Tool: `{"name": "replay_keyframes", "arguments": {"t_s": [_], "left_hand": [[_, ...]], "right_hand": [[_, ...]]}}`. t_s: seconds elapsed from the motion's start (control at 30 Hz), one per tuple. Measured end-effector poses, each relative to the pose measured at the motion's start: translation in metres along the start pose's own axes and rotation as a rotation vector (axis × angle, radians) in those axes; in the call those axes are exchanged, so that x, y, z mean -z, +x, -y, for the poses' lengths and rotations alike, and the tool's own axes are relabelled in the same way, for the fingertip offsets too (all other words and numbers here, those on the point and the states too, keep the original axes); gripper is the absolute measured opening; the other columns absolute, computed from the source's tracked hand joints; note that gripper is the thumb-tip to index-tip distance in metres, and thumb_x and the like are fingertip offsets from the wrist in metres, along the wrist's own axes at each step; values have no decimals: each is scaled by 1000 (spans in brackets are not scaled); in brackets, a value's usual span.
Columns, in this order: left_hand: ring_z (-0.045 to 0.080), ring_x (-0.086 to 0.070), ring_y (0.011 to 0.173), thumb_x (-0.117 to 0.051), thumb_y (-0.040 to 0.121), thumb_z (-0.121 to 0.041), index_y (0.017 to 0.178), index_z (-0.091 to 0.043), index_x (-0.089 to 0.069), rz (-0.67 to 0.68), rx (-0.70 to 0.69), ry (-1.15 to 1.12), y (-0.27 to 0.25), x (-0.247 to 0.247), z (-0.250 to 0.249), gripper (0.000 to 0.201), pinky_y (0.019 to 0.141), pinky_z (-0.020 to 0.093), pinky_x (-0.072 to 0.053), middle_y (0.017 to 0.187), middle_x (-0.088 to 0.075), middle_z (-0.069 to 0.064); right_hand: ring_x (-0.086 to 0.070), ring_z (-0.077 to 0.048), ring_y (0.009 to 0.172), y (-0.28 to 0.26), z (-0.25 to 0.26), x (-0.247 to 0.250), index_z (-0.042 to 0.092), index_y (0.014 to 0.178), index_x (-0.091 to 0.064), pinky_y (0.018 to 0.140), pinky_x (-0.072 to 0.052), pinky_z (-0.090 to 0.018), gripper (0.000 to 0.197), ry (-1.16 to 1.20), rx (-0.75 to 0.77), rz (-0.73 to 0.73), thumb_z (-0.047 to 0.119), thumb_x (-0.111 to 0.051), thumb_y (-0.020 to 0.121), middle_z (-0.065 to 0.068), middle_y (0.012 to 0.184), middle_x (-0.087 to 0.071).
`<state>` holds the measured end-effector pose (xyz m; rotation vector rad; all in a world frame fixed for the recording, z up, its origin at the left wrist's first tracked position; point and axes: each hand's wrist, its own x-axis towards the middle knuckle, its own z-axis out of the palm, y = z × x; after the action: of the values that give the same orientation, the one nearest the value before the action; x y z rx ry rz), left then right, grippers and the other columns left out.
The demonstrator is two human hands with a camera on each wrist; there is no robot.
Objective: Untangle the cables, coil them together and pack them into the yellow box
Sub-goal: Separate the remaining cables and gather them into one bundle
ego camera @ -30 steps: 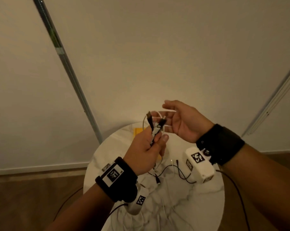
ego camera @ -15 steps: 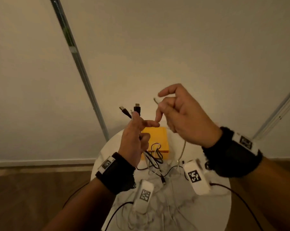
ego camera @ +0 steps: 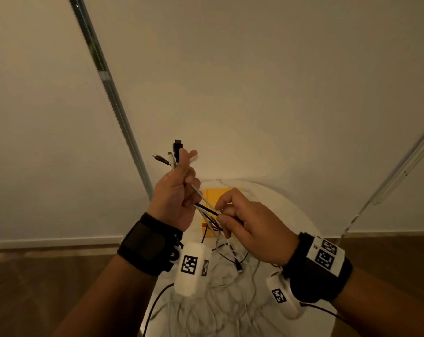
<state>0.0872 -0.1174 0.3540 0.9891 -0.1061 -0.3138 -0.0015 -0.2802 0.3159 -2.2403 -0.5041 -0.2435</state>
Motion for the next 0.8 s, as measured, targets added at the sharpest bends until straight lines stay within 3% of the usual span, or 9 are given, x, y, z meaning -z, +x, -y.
{"name": "replay_keyframes", "arguments": {"t_s": [0.13,0.2,0.33,0.4,0.5,0.57,0.67,0.73,0.8], "left_hand": [[5,-26,40,-54,94,-52,132,-11,-60,0,11,2,5,10,-10,56,41,18,-21,54,-41,-9],[5,-25,40,-47,103,-50,102,-16,-67,47,18,13,4,9,-11,40,39,19,-22,49,-36,-8],[11,-17,45,-37,106,-55,64,-22,-37,59,-24,46,1,-1,-12,53,40,22,-25,52,-27,-4],[12,-18,49,-35,107,-54,62,-23,-32,42,-72,92,2,-6,-12,55,43,23,-26,51,-29,-5],[15,-29,52,-32,110,-48,59,-23,-35,61,-154,182,0,-14,-7,57,62,29,-35,50,-35,-6],[19,-38,59,-34,108,-48,63,-20,-37,114,-141,155,-3,-22,-3,54,73,36,-37,53,-39,-2],[15,-34,51,-38,104,-53,65,-20,-33,161,-86,23,-3,-26,-9,52,56,31,-37,53,-31,-3],[12,-20,47,-37,106,-53,66,-22,-30,144,-137,24,0,-19,-18,51,45,26,-26,53,-24,-5],[12,-13,48,-38,108,-51,65,-23,-30,86,-191,108,1,-11,-25,51,42,25,-18,55,-22,-5]], "right_hand": [[-58,-2,62,-11,-14,4,20,115,-50,62,-35,-11,10,-72,-7,-12,24,-51,106,10,73,-68],[-58,-3,61,-11,-17,7,18,115,-52,61,-34,-10,11,-65,-7,-39,22,-52,105,10,74,-69],[-60,-3,61,-4,-15,9,17,112,-55,60,-35,-9,9,3,-32,-69,20,-55,104,8,74,-71],[-62,-2,76,0,-14,8,20,113,-55,65,-36,-9,16,-8,-50,-106,26,-61,100,11,88,-69],[-47,-1,121,16,-13,2,28,135,-43,97,-38,-13,62,-71,-118,-154,48,-75,86,13,132,-50],[-48,-3,131,34,-9,-7,26,139,-39,106,-41,-22,74,73,-152,-74,46,-80,81,12,142,-50],[-72,-16,92,52,-11,-11,6,112,-59,82,-56,-33,31,380,-164,45,19,-76,90,-7,102,-74],[-58,-16,57,56,-19,-2,3,85,-58,59,-47,-34,27,307,-177,79,25,-72,94,-5,65,-61],[-44,-11,53,55,-36,10,11,74,-53,54,-37,-31,38,101,-148,81,38,-72,92,3,60,-48]]}}
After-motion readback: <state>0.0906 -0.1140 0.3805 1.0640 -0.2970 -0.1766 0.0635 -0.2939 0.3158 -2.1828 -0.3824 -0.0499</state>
